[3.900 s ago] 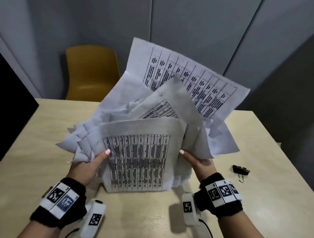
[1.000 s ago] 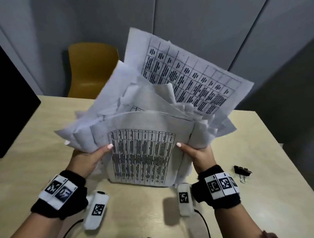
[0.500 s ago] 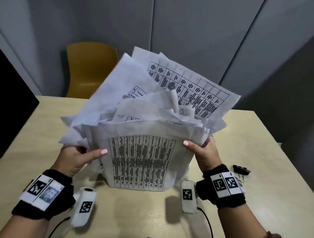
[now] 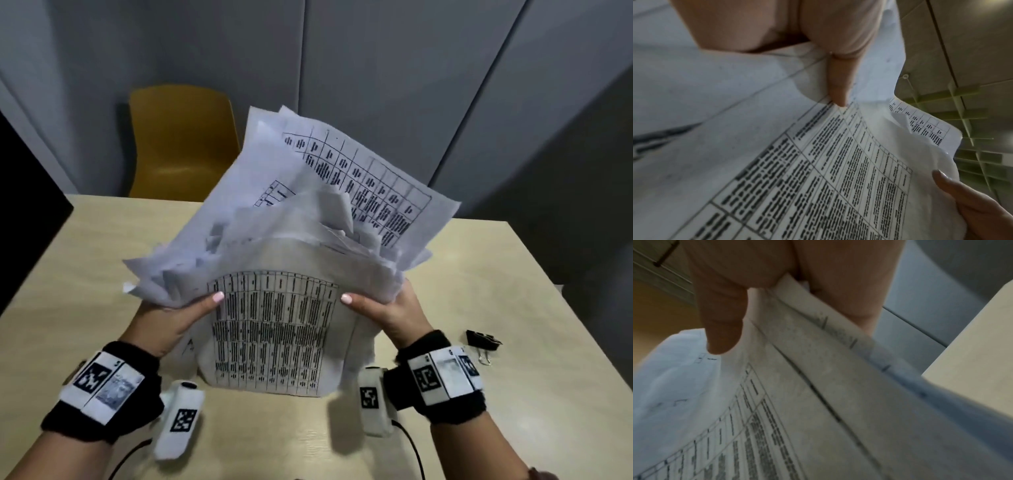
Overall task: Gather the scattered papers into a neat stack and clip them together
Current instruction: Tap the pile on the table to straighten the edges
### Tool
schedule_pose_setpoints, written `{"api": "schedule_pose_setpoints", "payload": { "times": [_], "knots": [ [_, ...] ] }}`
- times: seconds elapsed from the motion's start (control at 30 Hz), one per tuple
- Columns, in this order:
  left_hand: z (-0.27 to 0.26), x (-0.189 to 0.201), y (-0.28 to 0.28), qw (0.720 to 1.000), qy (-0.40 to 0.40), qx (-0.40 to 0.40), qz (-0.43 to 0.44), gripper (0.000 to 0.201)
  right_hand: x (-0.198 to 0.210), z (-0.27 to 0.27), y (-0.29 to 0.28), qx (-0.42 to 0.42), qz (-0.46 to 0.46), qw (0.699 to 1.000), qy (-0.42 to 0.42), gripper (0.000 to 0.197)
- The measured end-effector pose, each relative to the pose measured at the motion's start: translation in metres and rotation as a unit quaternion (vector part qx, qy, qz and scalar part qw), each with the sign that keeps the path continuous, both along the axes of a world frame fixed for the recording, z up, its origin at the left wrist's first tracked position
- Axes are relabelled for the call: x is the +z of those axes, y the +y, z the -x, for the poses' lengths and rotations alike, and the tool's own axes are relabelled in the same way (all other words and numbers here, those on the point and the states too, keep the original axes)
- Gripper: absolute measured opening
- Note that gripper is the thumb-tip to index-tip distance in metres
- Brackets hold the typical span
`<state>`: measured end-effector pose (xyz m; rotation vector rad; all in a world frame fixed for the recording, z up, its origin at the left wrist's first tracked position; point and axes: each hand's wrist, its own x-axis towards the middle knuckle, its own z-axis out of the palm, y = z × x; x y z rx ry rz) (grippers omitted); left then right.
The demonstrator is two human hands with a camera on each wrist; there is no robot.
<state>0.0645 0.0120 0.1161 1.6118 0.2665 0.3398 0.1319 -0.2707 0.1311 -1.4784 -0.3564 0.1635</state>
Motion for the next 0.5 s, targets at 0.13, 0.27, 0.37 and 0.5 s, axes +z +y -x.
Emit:
{"api": "schedule_pose_setpoints", "payload": {
  "times": [0.13,0.27,0.37,0.5],
  "knots": [
    [0.002,0.000,0.004,0.998,0.010,0.058,-0.037,0.023,-0.014,0.001,-0.010,-0.112,-0.043,0.993,-0.013,0.068],
    [0.004,-0.007,0.009,0.998,0.014,0.047,-0.025,0.030,-0.030,0.002,-0.022,-0.191,-0.081,0.976,-0.063,0.028],
    [0.003,-0.004,0.006,0.998,0.018,0.044,-0.030,0.026,-0.037,0.004,-0.023,-0.226,-0.055,0.970,-0.077,0.048],
    [0.003,-0.008,0.011,0.999,0.012,0.030,-0.024,0.020,-0.043,0.003,-0.025,-0.233,-0.078,0.968,-0.046,0.046]
  ]
}}
